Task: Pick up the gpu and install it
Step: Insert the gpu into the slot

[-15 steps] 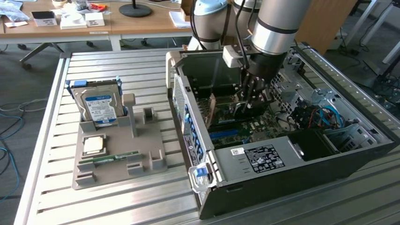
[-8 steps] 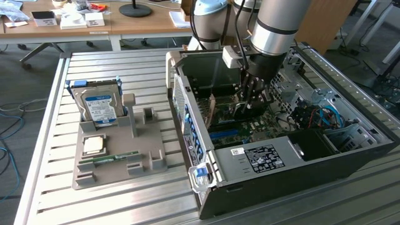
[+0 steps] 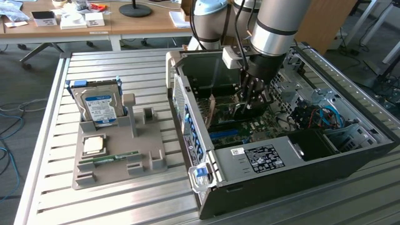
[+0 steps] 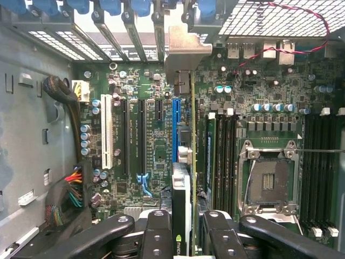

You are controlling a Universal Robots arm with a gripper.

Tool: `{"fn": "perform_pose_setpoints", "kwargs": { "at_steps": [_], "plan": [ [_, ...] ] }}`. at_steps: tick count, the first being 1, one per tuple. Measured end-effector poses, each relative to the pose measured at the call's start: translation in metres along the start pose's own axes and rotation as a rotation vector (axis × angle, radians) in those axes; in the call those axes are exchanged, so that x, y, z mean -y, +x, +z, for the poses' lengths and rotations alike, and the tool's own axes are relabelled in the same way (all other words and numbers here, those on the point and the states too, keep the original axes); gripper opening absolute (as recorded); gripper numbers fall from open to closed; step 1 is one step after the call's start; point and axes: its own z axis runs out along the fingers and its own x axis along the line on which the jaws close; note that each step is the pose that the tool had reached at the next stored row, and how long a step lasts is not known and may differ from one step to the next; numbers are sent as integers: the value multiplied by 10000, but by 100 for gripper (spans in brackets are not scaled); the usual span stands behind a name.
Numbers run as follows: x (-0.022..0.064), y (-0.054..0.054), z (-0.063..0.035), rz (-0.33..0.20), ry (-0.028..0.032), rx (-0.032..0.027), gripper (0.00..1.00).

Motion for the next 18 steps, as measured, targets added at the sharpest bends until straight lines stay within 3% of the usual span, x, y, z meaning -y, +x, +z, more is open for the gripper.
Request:
{"fn": "perform_pose_setpoints", "kwargs": {
  "at_steps": [18],
  "plan": [
    [-9, 0, 21, 4, 1, 2, 27]
  ]
}}
